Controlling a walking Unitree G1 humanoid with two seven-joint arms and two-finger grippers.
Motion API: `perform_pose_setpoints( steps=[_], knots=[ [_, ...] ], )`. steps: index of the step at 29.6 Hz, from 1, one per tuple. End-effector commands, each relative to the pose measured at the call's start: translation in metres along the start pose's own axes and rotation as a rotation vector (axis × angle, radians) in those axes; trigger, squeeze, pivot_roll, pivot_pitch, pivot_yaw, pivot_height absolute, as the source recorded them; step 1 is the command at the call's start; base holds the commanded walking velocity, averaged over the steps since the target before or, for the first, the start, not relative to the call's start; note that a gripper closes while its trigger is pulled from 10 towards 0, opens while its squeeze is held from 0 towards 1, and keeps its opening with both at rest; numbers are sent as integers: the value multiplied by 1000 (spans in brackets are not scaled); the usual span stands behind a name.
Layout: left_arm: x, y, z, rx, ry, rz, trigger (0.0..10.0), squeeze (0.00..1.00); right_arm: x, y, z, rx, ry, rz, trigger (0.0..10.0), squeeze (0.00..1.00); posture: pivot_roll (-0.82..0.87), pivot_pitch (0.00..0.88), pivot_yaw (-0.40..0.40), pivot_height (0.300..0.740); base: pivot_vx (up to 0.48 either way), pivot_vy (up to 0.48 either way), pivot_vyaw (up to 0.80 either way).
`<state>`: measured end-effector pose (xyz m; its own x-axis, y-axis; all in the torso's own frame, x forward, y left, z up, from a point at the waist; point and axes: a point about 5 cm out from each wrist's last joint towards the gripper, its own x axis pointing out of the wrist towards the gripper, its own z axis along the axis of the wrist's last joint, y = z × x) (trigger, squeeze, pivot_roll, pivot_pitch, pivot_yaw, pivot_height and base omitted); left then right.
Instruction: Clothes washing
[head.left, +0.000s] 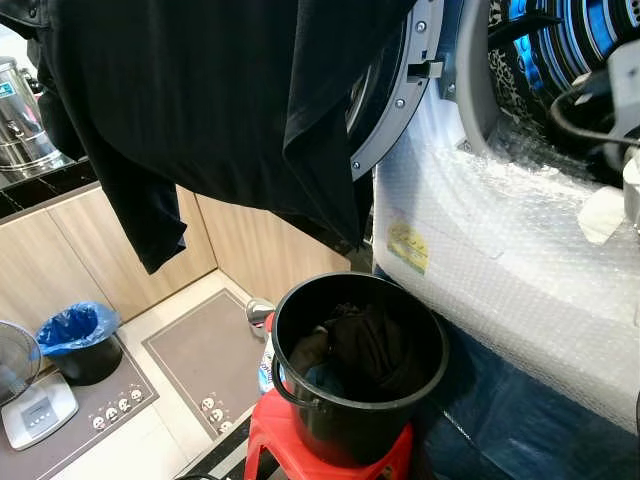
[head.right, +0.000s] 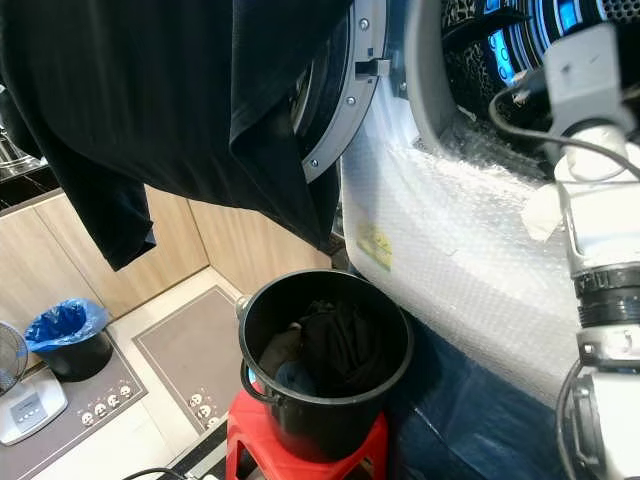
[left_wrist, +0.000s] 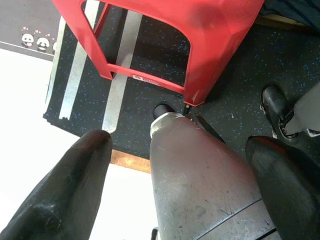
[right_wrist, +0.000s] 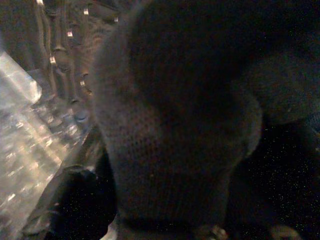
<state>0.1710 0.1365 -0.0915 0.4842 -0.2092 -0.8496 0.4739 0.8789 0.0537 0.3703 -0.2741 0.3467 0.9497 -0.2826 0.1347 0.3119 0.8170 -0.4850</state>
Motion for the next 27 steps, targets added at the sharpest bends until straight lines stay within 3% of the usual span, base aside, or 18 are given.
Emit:
perform_pose_setpoints(
  steps=[1, 5, 11, 18, 22, 27],
  knots=[
    [-3, -2, -18, -5, 75, -9, 10000, 0, -7, -9, 4, 31, 10, 45, 10000, 0, -141, 0, 53, 740, 0, 0, 0],
    [-3, -2, -19, 1, 77, -9, 10000, 0, -18, -22, -5, 84, 135, 147, 10000, 0, -150, 0, 58, 740, 0, 0, 0],
    [-3, -2, -19, 16, 80, -12, 10000, 0, -39, -56, -1, 184, 158, 210, 10000, 0, -164, 0, 66, 740, 0, 0, 0],
    [-3, -1, -20, 28, 84, -14, 10000, 0, -67, -64, 18, 167, 61, 290, 10000, 0, -187, 0, 78, 740, 0, 0, 0],
    [-3, -1, -20, 40, 85, -18, 10000, 0, -95, -63, 36, 101, -69, 401, 10000, 0, -196, 0, 84, 740, 0, 0, 0],
    [-3, -1, -19, 42, 84, -20, 10000, 0, -110, -64, 41, 79, -130, 458, 10000, 0, -202, 0, 89, 740, 0, 0, 0]
  ],
)
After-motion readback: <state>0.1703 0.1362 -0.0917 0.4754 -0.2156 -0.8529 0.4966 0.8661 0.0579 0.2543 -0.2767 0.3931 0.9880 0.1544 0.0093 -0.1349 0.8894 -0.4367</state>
